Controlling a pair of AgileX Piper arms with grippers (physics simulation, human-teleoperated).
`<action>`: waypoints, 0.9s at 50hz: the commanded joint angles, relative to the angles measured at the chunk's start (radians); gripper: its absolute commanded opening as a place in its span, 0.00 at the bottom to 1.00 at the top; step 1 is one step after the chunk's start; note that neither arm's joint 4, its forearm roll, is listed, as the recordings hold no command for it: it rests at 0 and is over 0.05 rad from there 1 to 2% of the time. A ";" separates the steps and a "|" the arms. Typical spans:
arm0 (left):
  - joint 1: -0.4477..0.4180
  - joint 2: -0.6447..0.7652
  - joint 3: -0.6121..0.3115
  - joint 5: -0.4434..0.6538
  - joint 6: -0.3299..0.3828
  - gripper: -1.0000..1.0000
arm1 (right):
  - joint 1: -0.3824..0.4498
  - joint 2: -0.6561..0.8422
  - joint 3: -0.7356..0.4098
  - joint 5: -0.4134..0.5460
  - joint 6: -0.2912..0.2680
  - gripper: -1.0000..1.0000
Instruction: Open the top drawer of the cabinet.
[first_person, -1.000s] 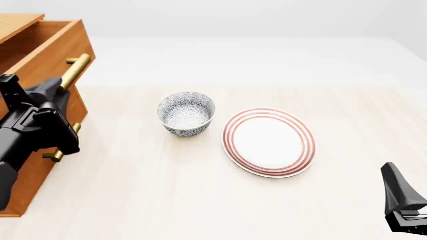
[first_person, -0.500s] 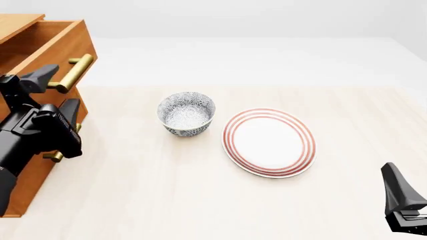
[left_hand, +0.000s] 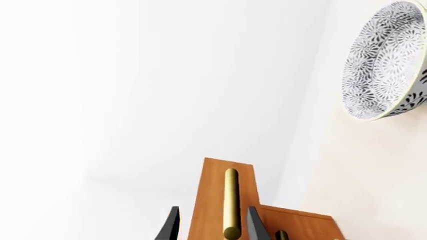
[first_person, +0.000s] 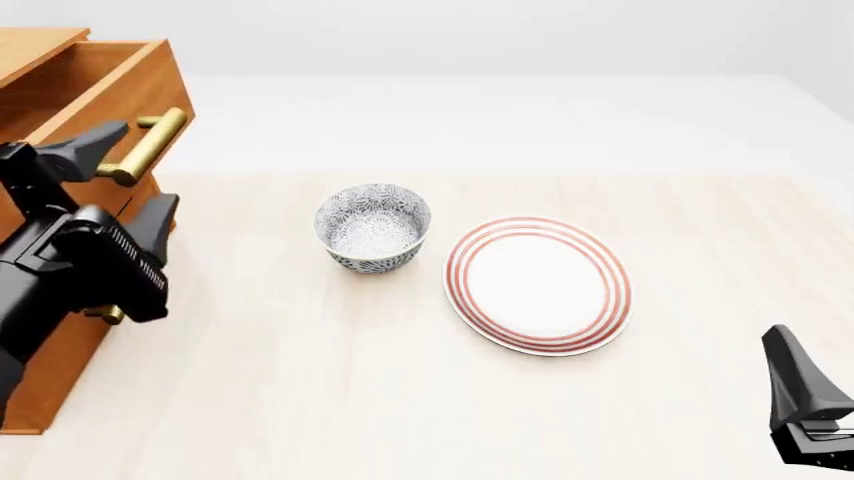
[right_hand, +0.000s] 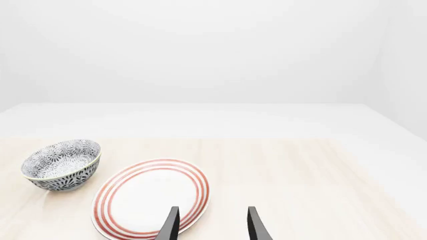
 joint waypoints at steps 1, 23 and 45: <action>-0.036 -0.095 -0.058 0.150 -0.115 1.00 | 0.000 0.000 0.001 -0.001 0.000 1.00; 0.039 -0.248 -0.228 0.529 -0.432 1.00 | 0.000 0.000 0.001 -0.001 0.000 1.00; 0.132 -0.241 -0.464 0.880 -0.769 1.00 | 0.000 0.000 0.001 -0.001 0.000 1.00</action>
